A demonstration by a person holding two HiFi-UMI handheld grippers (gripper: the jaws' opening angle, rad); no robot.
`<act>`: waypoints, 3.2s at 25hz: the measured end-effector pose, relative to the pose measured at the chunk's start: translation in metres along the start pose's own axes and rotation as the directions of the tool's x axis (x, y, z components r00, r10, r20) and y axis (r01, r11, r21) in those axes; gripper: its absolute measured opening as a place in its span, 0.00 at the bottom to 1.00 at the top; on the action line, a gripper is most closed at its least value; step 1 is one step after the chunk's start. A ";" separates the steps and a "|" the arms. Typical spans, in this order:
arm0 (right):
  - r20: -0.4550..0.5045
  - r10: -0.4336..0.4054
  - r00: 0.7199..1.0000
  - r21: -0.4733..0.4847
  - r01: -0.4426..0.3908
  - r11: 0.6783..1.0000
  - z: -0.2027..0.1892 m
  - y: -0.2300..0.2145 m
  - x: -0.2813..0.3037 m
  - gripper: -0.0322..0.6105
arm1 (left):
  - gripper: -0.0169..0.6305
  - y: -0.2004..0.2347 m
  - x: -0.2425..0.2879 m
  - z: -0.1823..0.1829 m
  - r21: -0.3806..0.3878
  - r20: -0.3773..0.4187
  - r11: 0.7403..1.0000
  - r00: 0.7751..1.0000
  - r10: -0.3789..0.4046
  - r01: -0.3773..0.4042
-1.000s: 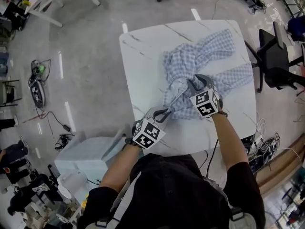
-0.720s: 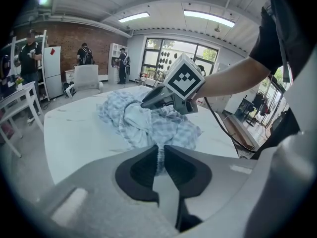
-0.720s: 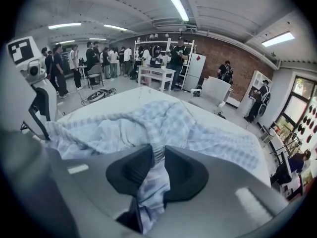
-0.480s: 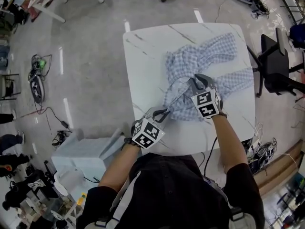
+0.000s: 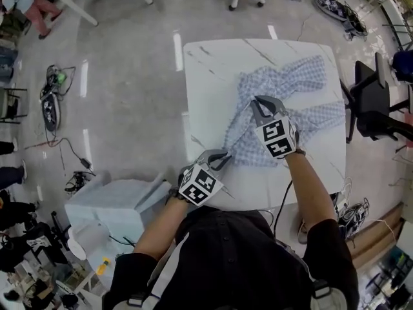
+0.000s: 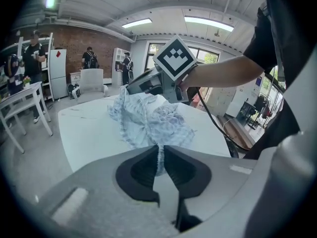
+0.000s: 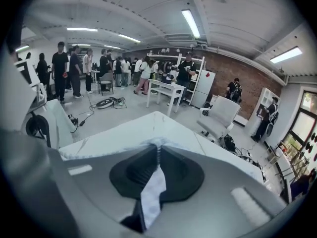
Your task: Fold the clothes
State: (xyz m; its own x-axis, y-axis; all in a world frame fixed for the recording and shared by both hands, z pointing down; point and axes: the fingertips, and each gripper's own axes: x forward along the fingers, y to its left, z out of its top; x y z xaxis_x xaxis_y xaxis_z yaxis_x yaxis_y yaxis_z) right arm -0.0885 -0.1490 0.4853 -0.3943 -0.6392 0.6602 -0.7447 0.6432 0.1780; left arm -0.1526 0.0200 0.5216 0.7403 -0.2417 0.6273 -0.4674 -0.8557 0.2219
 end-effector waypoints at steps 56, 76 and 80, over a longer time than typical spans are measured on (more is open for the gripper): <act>-0.062 0.415 0.908 -0.247 -0.417 0.875 0.137 0.291 0.139 0.29 | 0.28 0.056 -0.167 -0.140 -0.259 -0.070 0.915 0.950 0.303 -0.310; -0.207 0.440 0.874 -0.256 -0.482 0.838 0.105 0.316 0.138 0.72 | 0.27 0.057 -0.185 -0.135 -0.241 -0.041 0.916 0.946 0.321 -0.321; -0.180 0.429 0.885 -0.249 -0.463 0.851 0.112 0.315 0.136 0.72 | 0.27 0.057 -0.187 -0.135 -0.238 -0.040 0.917 0.947 0.320 -0.320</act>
State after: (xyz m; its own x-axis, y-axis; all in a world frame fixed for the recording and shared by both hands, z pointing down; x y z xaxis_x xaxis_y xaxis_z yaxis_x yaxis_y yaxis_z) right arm -0.4373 -0.0805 0.5489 -0.5712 -0.2143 0.7923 -0.3173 0.9479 0.0276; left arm -0.3830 0.0785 0.5176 0.5318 -0.4844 0.6946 -0.7807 -0.5984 0.1804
